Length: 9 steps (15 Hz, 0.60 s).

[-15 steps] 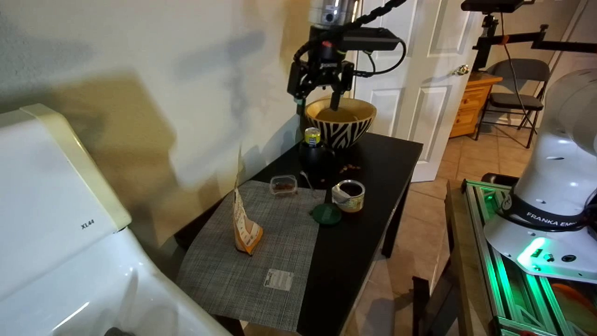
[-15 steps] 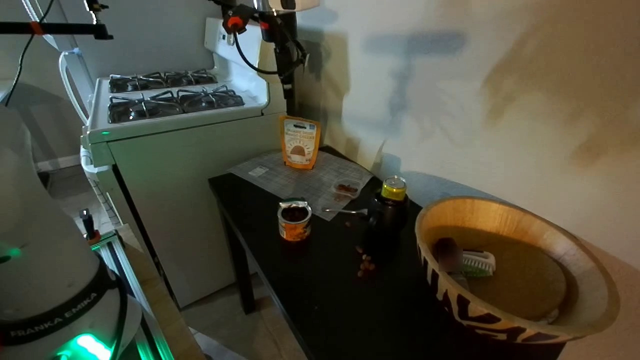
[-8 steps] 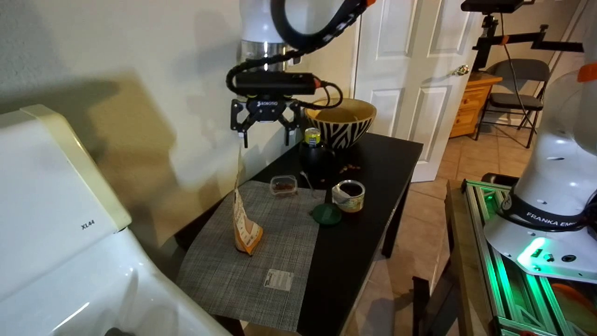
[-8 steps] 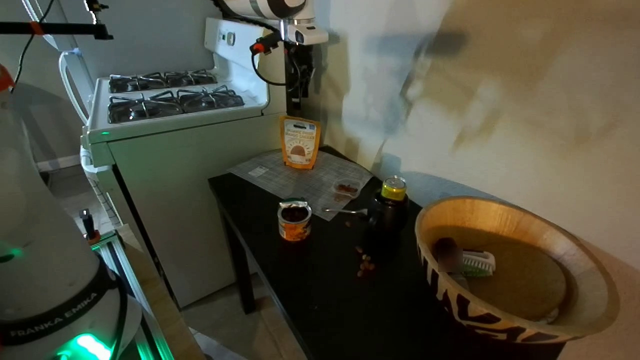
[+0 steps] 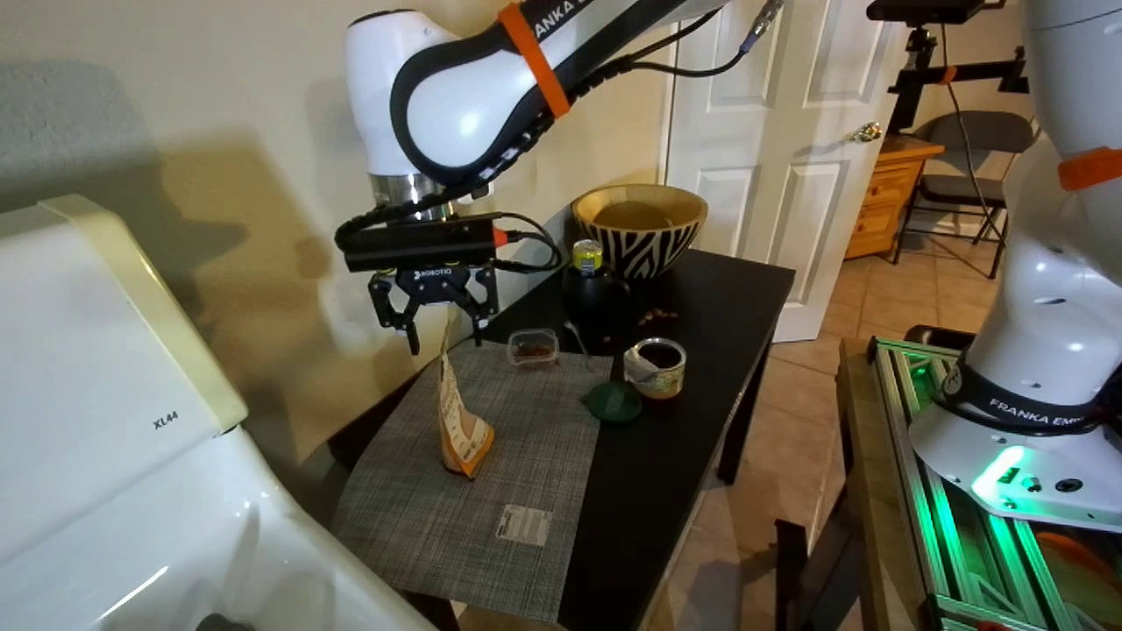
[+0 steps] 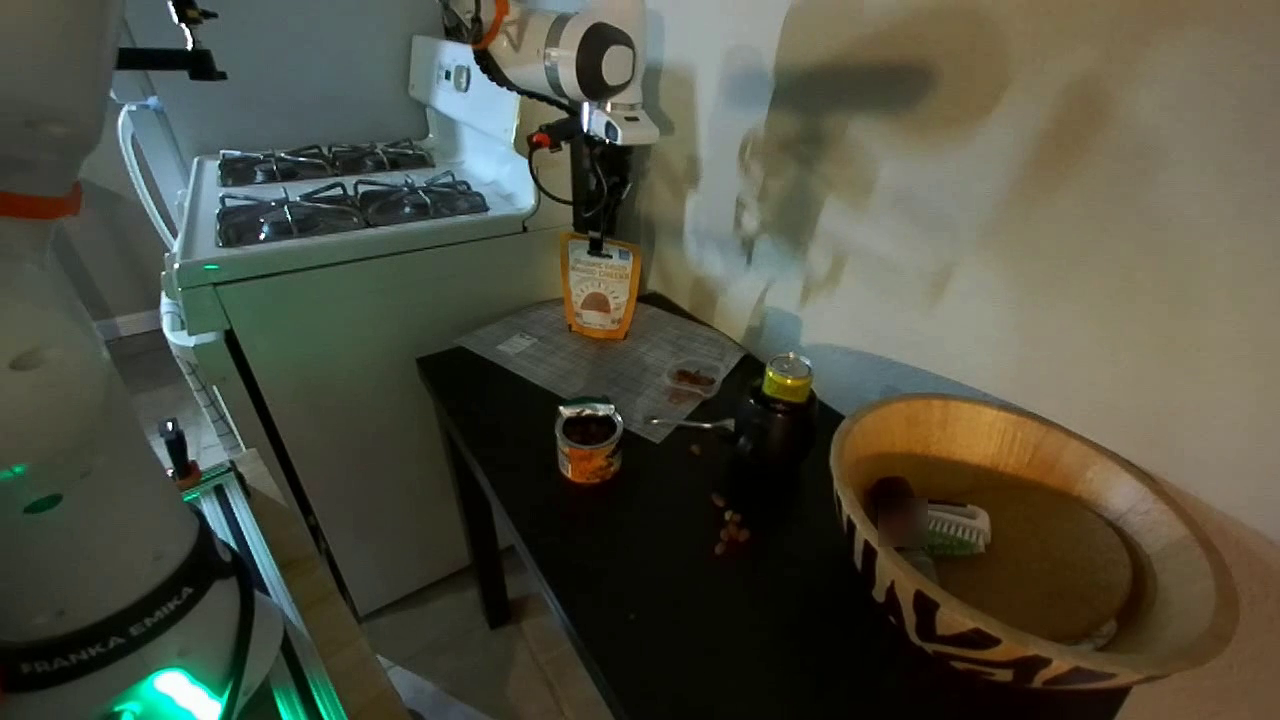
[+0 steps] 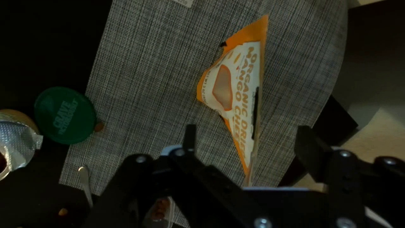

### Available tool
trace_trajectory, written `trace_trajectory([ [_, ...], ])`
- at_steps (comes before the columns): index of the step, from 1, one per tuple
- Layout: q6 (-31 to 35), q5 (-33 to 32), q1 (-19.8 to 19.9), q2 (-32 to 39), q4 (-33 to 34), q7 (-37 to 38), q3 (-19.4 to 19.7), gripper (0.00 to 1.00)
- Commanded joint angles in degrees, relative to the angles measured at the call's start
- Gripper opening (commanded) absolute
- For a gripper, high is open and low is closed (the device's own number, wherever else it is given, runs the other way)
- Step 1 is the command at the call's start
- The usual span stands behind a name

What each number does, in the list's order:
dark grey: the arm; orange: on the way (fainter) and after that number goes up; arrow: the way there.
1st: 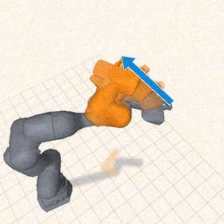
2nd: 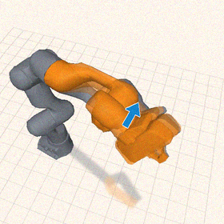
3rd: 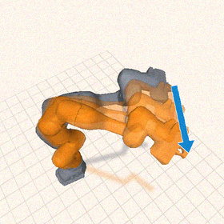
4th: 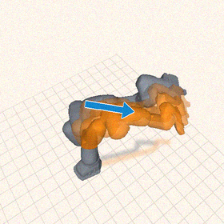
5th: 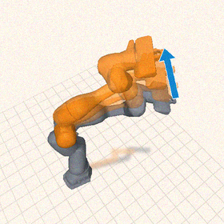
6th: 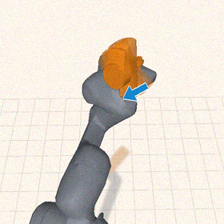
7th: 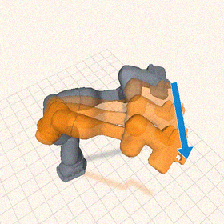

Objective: Put the packet inside the bowl

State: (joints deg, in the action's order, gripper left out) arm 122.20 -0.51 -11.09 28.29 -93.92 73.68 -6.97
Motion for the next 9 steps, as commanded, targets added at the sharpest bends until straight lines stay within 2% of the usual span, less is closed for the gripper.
trace_trajectory([
  [1, -3.76, 1.26, -2.79, 4.90, 6.31, 3.08, 2.41, 0.49],
  [7, -5.16, 1.66, -3.10, 4.03, 6.42, 3.07, 3.29, 0.04],
  [9, -5.30, 1.54, -3.11, 3.75, 6.22, 3.11, 3.45, 0.00],
])
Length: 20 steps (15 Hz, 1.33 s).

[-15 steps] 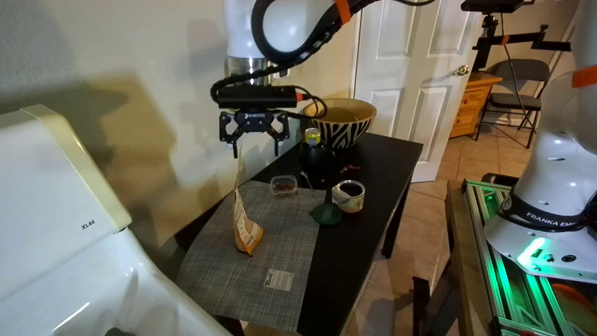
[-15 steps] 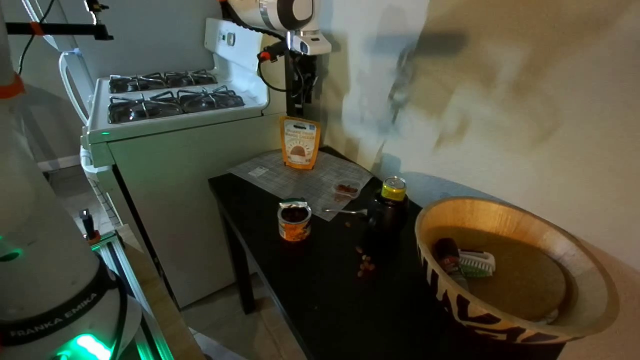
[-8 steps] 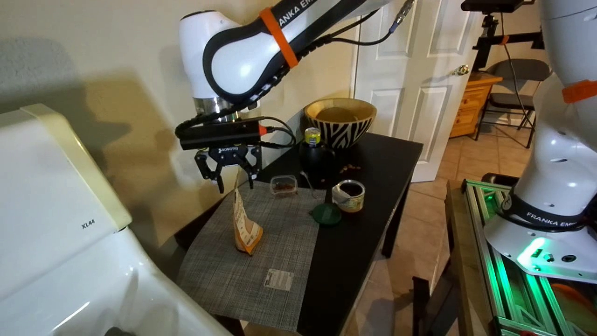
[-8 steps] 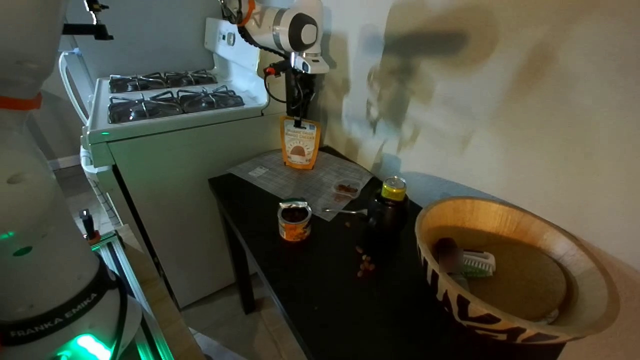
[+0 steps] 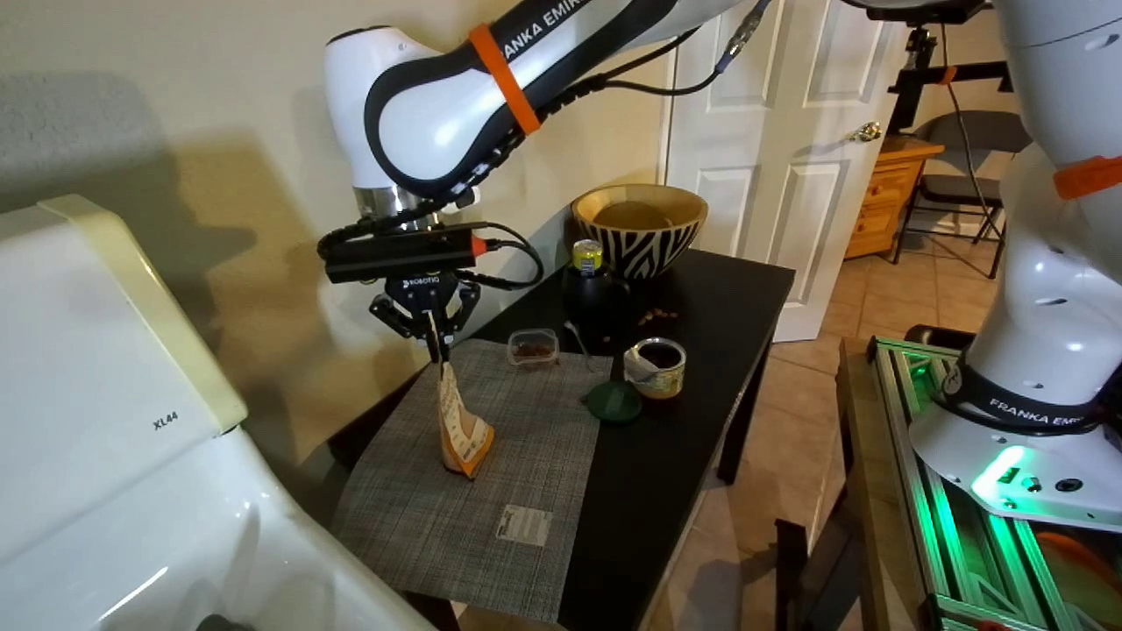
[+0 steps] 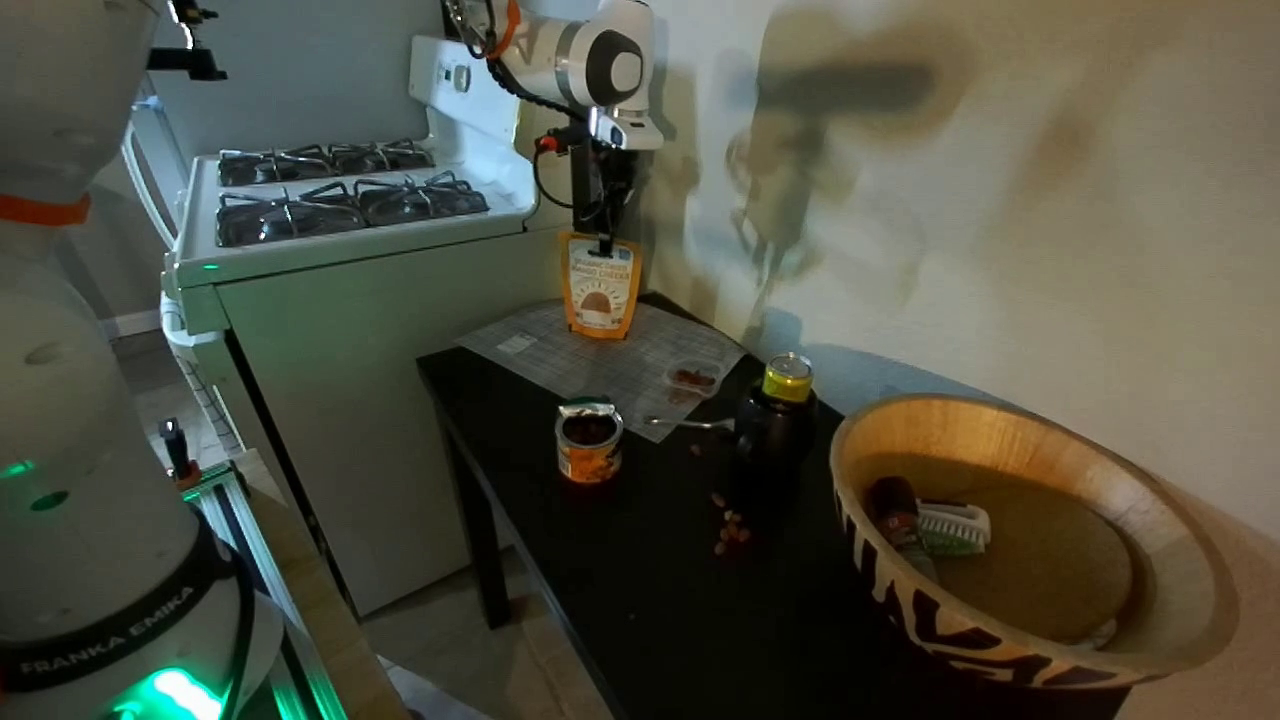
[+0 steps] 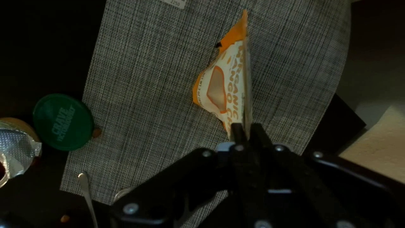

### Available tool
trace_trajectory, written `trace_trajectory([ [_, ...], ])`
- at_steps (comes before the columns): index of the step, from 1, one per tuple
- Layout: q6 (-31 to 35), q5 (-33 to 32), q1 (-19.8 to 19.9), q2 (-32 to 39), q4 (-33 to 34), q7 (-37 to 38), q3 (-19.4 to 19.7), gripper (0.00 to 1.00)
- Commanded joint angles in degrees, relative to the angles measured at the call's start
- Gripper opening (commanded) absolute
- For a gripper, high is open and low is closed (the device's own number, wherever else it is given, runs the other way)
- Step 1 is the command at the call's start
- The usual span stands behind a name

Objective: Put the packet inside the bowl

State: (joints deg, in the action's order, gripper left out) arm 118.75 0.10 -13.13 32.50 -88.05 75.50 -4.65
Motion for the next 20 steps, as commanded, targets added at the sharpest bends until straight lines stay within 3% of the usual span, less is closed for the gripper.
trace_trajectory([
  [1, -1.89, 0.84, -1.09, -0.61, 0.14, 1.30, 1.21, 0.00],
  [4, -2.36, 1.39, -0.48, -2.87, -2.32, 0.11, 0.99, 0.01],
  [7, 1.83, 0.32, 0.93, -13.44, -12.86, -2.53, 1.79, 0.01],
  [10, 7.13, -2.67, 1.16, -21.87, -19.84, 3.14, 4.55, 0.01],
  [12, 7.24, -5.42, 2.52, -27.38, -23.44, 6.68, 6.12, 0.01],
  [16, 5.82, -10.47, 8.38, -37.67, -29.50, 12.24, 8.07, 0.01],
  [20, 4.56, -12.45, 16.81, -45.56, -32.72, 14.33, 10.26, 0.01],
])
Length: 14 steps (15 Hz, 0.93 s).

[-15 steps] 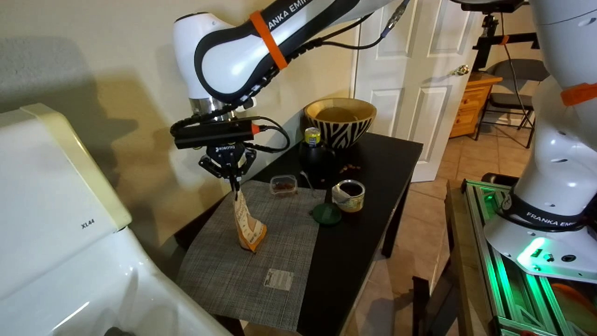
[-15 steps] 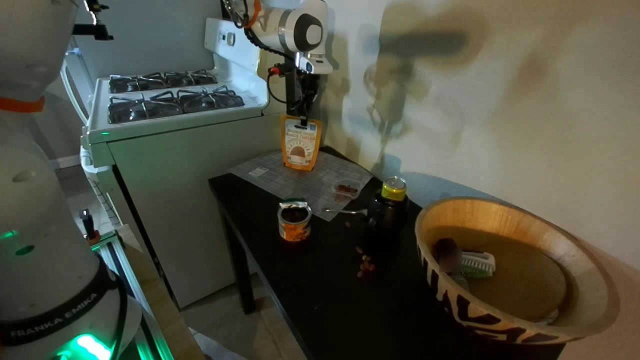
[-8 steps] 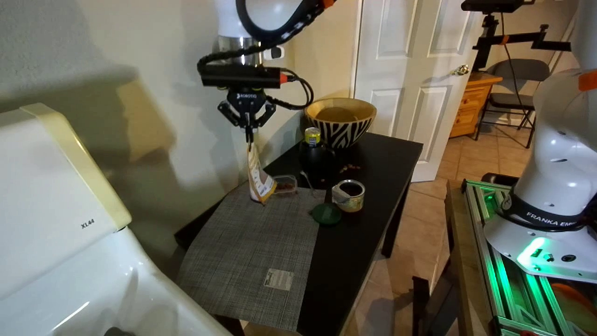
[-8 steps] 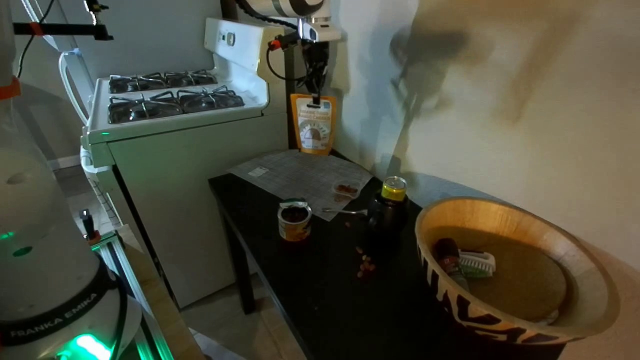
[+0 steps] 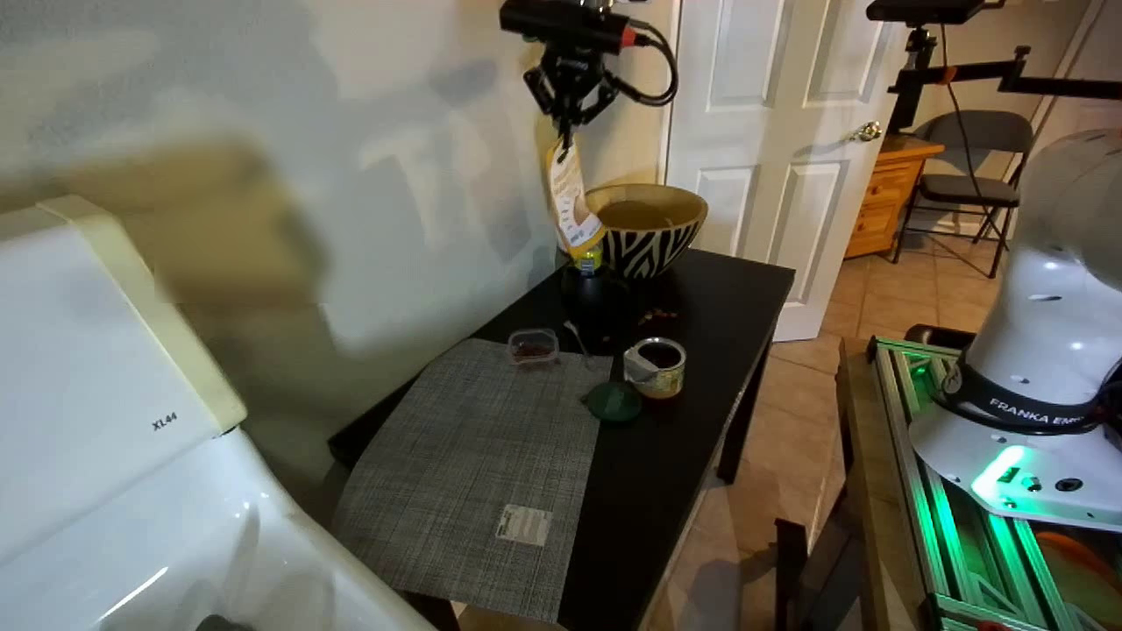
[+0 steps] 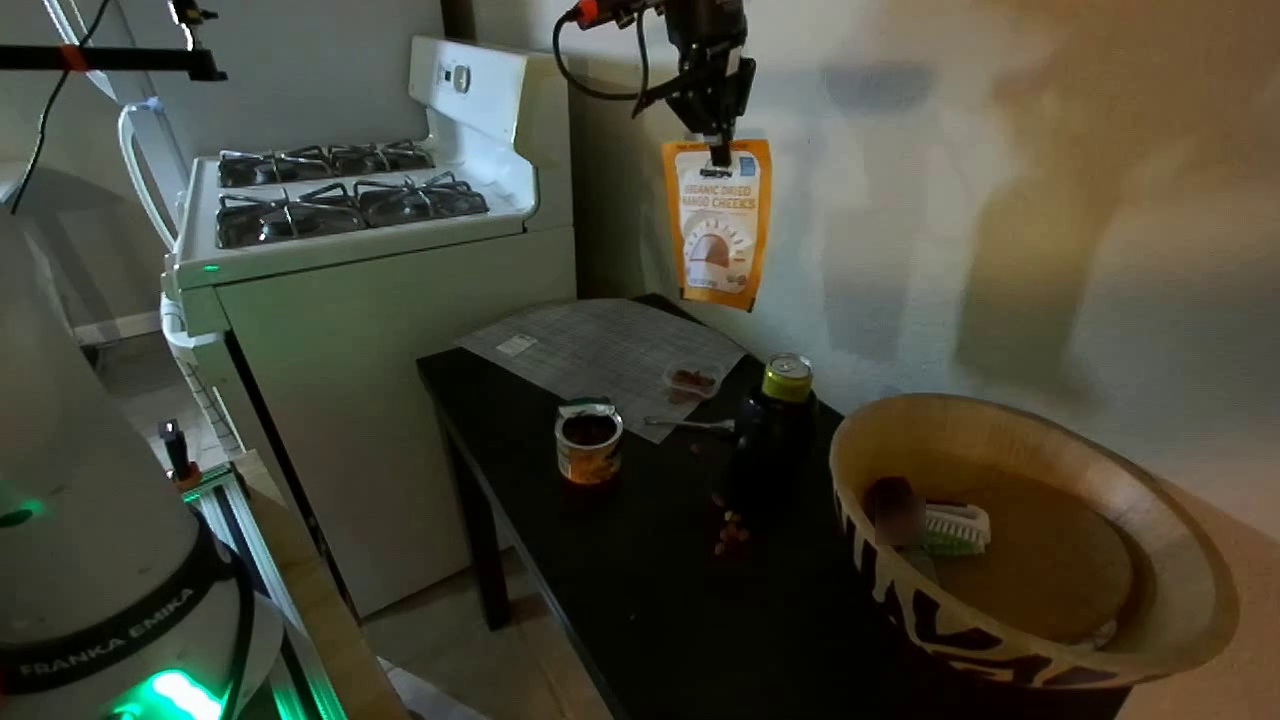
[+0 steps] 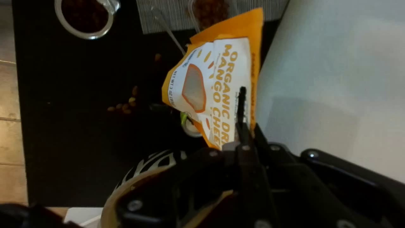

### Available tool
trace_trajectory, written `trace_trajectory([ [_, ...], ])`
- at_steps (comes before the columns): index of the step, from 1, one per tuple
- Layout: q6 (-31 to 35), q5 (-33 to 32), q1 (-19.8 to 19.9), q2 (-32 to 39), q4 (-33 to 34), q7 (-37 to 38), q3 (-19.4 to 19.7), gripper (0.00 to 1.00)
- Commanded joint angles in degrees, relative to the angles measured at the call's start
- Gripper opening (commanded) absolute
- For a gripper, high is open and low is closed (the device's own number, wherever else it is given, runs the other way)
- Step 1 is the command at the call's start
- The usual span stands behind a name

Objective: Put the packet inside the bowl

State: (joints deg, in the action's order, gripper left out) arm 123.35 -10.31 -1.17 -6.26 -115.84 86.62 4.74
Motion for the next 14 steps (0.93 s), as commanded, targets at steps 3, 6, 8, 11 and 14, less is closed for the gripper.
trace_trajectory([
  [3, -0.15, -3.22, 11.87, -10.14, -5.38, 2.99, 3.62, 0.01],
  [6, 1.23, -5.00, 19.04, -10.19, -3.72, 2.26, 7.56, 0.01],
  [8, 3.29, -5.72, 23.33, -7.17, -1.22, 2.09, 10.88, 0.01],
  [11, 8.24, -5.35, 27.31, -0.59, 2.88, 6.03, 13.89, 0.01],
  [14, 12.31, -6.44, 27.36, 6.01, 6.25, 12.86, 13.94, 0.01],
])
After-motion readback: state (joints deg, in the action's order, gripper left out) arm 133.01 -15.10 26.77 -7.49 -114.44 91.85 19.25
